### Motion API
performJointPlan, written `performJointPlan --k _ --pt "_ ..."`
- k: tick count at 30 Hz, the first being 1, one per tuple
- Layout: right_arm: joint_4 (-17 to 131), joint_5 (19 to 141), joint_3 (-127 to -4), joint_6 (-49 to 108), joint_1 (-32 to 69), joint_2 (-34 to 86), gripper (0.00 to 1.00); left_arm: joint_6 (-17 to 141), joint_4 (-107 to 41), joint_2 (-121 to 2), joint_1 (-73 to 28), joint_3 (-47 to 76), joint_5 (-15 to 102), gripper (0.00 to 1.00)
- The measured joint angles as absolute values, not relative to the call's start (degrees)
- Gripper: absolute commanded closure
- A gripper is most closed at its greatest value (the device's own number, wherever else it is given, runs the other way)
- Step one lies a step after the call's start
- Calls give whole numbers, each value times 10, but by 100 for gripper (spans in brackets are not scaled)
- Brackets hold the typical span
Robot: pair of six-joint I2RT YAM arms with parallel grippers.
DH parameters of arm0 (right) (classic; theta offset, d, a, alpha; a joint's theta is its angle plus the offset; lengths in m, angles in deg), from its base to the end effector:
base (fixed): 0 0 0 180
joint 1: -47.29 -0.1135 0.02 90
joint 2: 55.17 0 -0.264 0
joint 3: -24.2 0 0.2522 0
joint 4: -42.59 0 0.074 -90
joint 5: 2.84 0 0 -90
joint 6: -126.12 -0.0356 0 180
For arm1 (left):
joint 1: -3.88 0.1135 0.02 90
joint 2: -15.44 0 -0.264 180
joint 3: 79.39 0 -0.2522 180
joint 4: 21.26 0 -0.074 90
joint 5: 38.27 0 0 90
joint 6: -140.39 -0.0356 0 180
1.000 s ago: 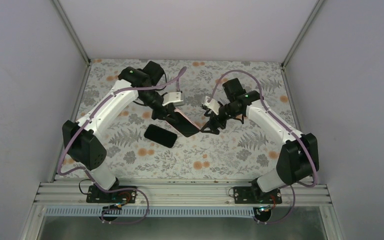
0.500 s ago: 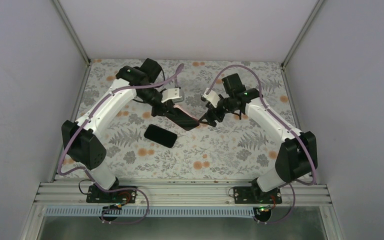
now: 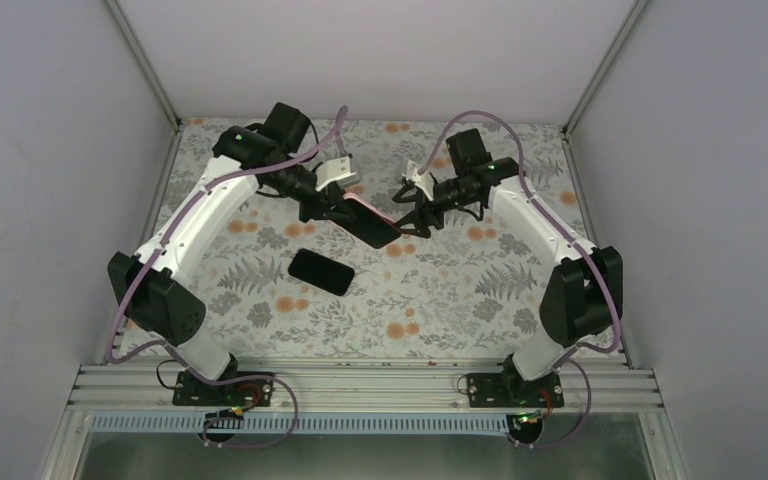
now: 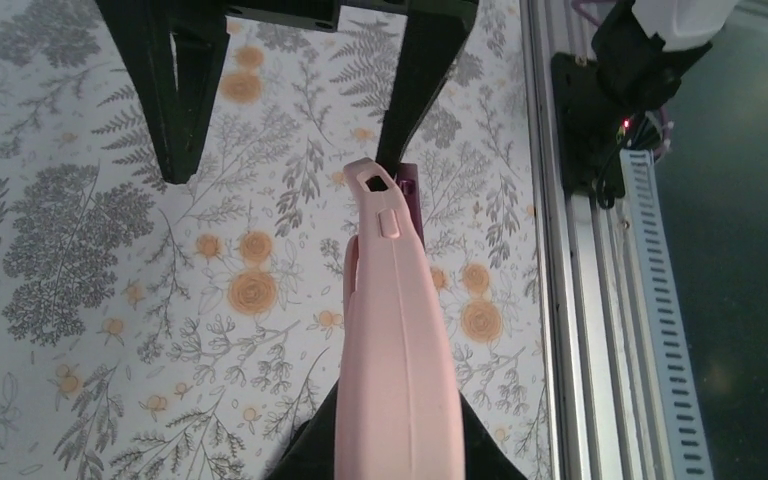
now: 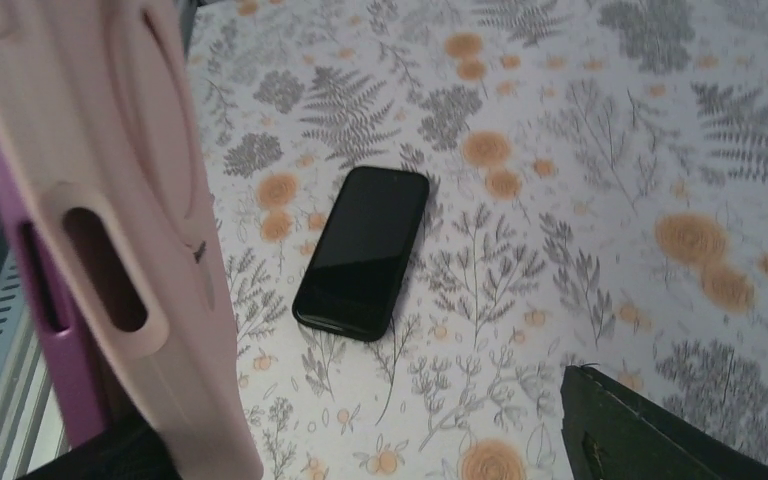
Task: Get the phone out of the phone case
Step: Remove the phone case from the phone.
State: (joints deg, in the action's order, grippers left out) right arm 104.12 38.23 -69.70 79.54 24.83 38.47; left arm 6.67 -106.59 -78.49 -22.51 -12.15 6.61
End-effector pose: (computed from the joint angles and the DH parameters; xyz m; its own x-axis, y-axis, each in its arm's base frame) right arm 0.3000 0.1531 0.2927 -0.1859 -0.5655 -0.8035 -0.9826 0.1102 0.1498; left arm 0.2721 -0.1632 0.3674 -0.2020 0.6447 -0.7373 0.9774 0.0843 -0.1940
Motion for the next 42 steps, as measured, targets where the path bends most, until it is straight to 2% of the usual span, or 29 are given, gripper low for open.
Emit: performJointPlan --k 6,16,29,32,36,39,42 --pt "1045 318 -713 848 261 399 19 120 -1026 -764 -213 -102 57 98" --pt "1154 261 -815 963 259 504 20 171 -917 -713 -219 -17 116 98" --pt "1188 269 -909 944 212 538 24 183 -900 -695 -220 1 109 98" --pt "1197 263 -919 940 210 553 28 186 -915 -705 -215 -11 105 98" --pt "1207 254 -922 936 203 568 42 187 -942 -720 -210 -26 108 98" --pt "1212 250 -922 933 192 576 44 187 -963 -724 -206 -30 110 98" --pt "1217 249 -922 930 185 576 51 187 -978 -724 -205 -35 110 98"
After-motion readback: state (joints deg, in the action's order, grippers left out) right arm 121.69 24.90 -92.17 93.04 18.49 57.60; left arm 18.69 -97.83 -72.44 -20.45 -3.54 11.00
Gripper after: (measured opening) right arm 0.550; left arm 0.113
